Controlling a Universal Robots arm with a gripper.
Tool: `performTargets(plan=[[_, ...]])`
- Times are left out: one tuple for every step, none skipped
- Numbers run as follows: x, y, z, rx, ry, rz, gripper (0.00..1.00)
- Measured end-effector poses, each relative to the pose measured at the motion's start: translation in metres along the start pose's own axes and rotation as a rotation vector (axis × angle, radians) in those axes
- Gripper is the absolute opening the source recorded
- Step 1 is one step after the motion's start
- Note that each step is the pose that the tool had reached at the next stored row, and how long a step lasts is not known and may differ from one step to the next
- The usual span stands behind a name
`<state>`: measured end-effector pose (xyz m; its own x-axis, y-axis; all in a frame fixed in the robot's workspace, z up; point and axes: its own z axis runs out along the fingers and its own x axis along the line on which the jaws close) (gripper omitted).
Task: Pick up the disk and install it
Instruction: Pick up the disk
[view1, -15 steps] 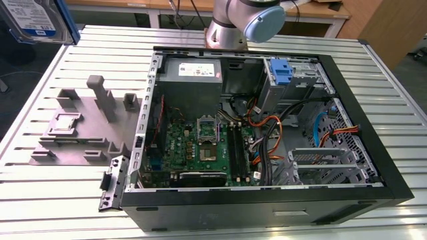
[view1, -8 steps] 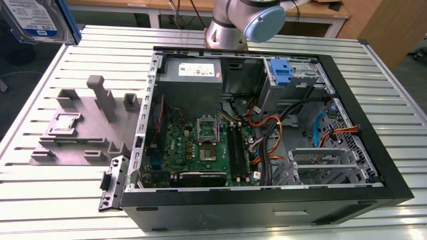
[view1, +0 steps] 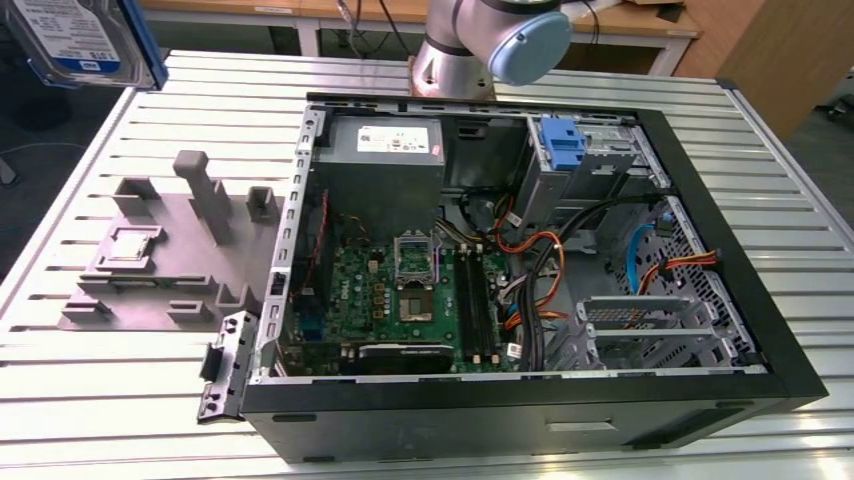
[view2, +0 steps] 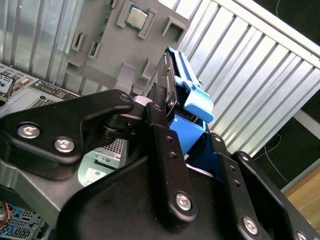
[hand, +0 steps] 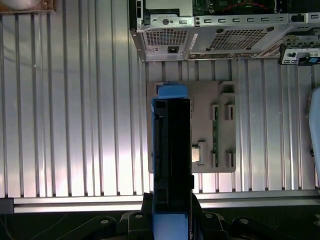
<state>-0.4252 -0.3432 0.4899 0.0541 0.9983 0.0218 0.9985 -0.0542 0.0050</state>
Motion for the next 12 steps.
performTargets(plan=[[0.0001,0.0021,0.0,0.0,0.0,0.0,0.37],[0.0002,0.0045,0.0,0.0,0.0,0.0,0.37],[0.0004,0.0074,0.0001,0.0,0.0,0.0,0.37],[0.0005,0.0102,0.0001,0.0,0.0,0.0,0.37],[0.0007,0.013,0.0,0.0001,-0.0001,0.0,0.37],[0.0009,0.0158,0.0001,0.0001,0.0,0.0,0.37],[0.001,0.0188,0.0001,0.0,0.0,0.0,0.37],[0.0011,0.0215,0.0002,0.0,0.0,0.0,0.37],[0.0013,0.0239,0.0002,0.0,0.0,0.0,0.37],[0.0014,0.0263,0.0001,0.0001,-0.0001,0.0,0.37],[0.0016,0.029,0.0002,0.0001,-0.0001,0.0,0.37],[0.0017,0.0311,0.0002,0.0001,-0.0001,0.0,0.37]])
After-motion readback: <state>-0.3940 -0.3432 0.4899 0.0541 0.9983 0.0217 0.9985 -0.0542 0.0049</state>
